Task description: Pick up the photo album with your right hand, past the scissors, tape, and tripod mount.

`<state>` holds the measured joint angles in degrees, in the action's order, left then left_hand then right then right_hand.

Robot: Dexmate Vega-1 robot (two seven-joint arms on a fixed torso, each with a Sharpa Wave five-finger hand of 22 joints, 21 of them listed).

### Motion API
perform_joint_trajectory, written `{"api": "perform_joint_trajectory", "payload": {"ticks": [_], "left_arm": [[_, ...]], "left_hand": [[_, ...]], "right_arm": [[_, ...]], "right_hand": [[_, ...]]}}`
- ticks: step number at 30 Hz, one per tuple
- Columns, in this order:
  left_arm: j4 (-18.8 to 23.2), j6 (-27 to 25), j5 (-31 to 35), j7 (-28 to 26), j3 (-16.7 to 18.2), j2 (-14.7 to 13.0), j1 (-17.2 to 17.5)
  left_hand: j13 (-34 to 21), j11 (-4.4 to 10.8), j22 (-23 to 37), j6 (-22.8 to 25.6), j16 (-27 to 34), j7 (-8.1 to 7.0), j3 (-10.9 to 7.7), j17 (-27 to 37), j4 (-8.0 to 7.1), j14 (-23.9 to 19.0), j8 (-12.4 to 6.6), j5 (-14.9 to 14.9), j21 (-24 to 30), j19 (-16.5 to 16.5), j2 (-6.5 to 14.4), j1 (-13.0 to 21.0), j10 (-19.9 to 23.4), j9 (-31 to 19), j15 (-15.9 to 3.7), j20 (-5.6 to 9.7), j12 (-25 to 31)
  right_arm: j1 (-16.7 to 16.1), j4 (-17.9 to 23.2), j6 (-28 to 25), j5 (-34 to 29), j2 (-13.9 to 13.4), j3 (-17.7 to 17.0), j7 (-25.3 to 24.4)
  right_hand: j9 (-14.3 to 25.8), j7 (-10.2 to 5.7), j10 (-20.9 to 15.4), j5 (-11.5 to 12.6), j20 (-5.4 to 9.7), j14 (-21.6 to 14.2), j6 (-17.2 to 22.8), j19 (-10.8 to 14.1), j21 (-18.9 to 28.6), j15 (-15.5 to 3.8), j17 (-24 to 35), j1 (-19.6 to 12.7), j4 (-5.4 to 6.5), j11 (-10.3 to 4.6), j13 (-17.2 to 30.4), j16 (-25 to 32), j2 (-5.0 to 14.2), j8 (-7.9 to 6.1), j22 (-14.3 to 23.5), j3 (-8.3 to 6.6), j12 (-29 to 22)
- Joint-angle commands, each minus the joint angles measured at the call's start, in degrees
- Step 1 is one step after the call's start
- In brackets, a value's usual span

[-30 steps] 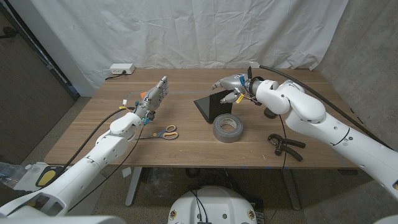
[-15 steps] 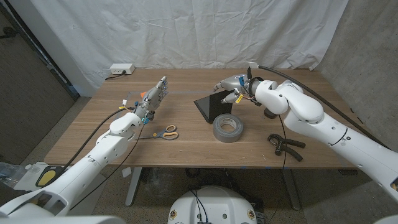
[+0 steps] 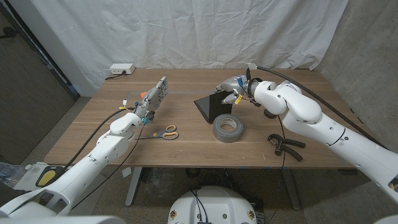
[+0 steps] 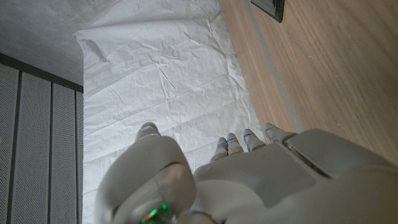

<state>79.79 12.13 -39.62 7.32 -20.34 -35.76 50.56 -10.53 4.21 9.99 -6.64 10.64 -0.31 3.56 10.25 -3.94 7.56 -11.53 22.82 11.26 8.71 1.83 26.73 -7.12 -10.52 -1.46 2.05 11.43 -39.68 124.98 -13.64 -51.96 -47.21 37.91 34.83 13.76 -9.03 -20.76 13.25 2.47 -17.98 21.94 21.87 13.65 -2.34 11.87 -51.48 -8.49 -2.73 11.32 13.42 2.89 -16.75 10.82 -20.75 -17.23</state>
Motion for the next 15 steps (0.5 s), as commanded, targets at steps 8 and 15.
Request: {"api": "perform_joint_trajectory", "payload": {"ticks": [8,15], "left_arm": [[-0.73,-0.15,-0.07,0.77,-0.51,0.46,-0.5],[-0.49,-0.13,0.03,0.38,-0.5,0.47,-0.23]], "left_hand": [[-0.18,-0.14,0.26,0.1,0.12,-0.2,0.45,0.25,-0.19,0.2,0.1,-0.36,0.06,0.45,-0.1,0.74,-0.19,-0.32,0.07,4.16,0.08],[-0.18,-0.14,0.26,0.14,0.14,-0.12,0.51,0.25,-0.19,0.16,0.09,-0.37,0.06,0.48,-0.07,0.77,-0.12,-0.32,0.0,4.11,0.11]], "right_arm": [[-1.88,0.58,-0.8,-0.68,-0.58,-0.72,-2.29],[-2.4,0.92,-0.77,-1.63,-0.89,-0.8,-3.1]], "right_hand": [[0.87,-0.29,-2.84,-0.14,3.81,-2.89,2.71,2.17,0.9,-4.32,0.52,-1.29,-0.08,-1.06,0.6,0.79,0.39,-1.36,0.24,-0.82,-1.34],[1.26,-0.44,-4.47,-0.22,4.35,-4.77,4.0,3.53,1.41,-5.05,0.79,-1.99,-0.17,-1.81,0.79,1.27,0.82,-2.02,0.38,-1.13,-1.99]]}}
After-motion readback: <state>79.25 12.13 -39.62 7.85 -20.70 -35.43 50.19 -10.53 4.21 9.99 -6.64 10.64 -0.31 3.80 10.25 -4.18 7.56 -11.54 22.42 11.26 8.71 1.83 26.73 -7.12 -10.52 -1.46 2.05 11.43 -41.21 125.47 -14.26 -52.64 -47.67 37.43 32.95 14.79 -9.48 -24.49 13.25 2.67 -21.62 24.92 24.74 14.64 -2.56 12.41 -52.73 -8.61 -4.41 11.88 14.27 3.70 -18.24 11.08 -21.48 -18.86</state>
